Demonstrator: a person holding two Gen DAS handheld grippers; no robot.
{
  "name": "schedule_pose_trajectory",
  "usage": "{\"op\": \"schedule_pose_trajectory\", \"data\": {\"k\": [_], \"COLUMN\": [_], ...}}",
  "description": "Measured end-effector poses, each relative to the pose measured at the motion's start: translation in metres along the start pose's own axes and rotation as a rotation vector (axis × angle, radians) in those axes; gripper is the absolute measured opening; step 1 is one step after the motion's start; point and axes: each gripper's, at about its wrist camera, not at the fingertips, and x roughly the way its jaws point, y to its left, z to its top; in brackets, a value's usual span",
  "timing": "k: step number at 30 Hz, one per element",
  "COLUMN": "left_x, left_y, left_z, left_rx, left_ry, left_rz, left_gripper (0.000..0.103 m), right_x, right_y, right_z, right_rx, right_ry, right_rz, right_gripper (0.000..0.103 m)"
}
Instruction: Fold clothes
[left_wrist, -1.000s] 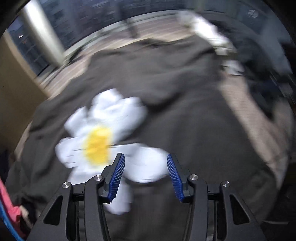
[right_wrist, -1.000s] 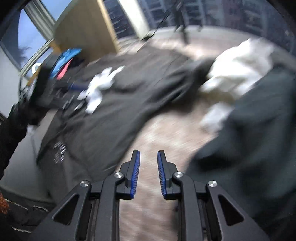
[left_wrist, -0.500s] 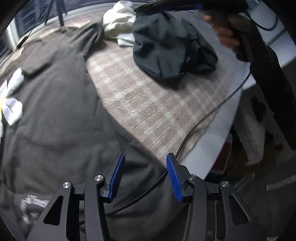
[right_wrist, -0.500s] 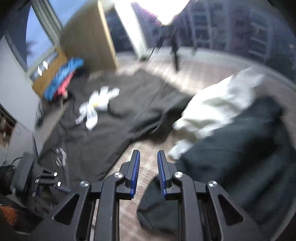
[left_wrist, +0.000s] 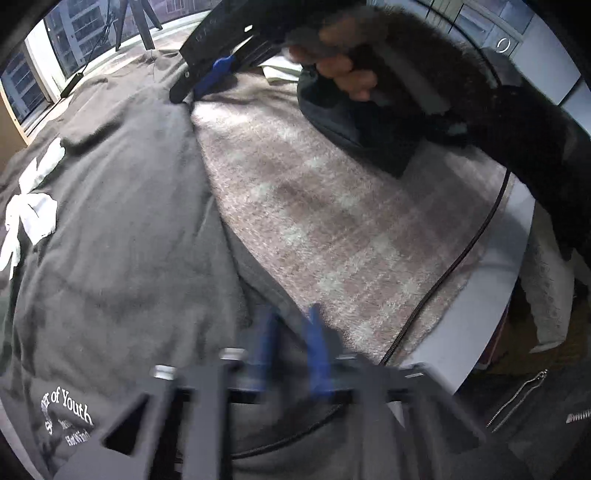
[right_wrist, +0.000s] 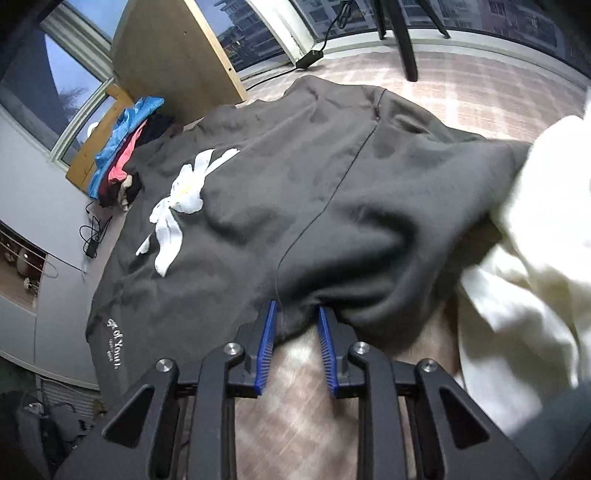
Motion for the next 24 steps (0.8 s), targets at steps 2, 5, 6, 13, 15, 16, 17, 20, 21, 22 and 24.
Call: {"op": "schedule_pose_trajectory", "data": {"k": [2,5,6,13,15,16,17,20,21,22,24], "left_x": [-0.005,-0.021,-0.026,-0.038,-0.025,-0.018,-0.010,-0.014,-0.016,-0.019,-0.025], "left_y": [0.008,0.019,0.021,0.023,0.020,0.019,0.017,0.019,0.020,0.023,0.030], "left_z": [-0.002,-0.006,-0.007,-0.005,-0.002,-0.002,-0.002,-0.004,-0.003,-0.003,-0.003], "left_rx": [-0.022,-0.055,-0.065,-0.117,-0.109,-0.109,-0.110,-0.095,-0.098,-0.105,-0.118], "left_ry": [-0.009,-0.032,-0.039,-0.084,-0.065,-0.051,-0.038,-0.049,-0.051,-0.047,-0.041], "left_rz": [-0.038,-0.100,-0.119,-0.236,-0.230,-0.230,-0.229,-0.238,-0.242,-0.258,-0.275], "left_gripper": [0.003,0.003,0.003,0.003,0.003,0.003,0.003,0.003,0.004,0.004,0.007], "right_x": [-0.005,-0.017,-0.024,-0.007,0.021,0.036,0.037,0.011,-0.002,-0.015,-0.034], "right_y": [0.005,0.020,0.029,0.086,0.087,0.082,0.076,0.058,0.051,0.042,0.027], "right_z": [0.006,0.019,0.025,0.078,0.087,0.088,0.086,0.072,0.065,0.057,0.042], "right_rx": [-0.010,-0.050,-0.077,-0.211,-0.204,-0.185,-0.157,-0.129,-0.125,-0.121,-0.116], "right_ry": [-0.035,-0.087,-0.104,-0.129,-0.062,0.006,0.023,-0.019,-0.041,-0.059,-0.079], "right_rz": [0.007,0.001,-0.009,-0.152,-0.128,-0.098,-0.090,-0.054,-0.059,-0.093,-0.175], "right_gripper": [0.002,0.002,0.002,0.003,0.004,0.004,0.004,0.005,0.005,0.008,0.018]}}
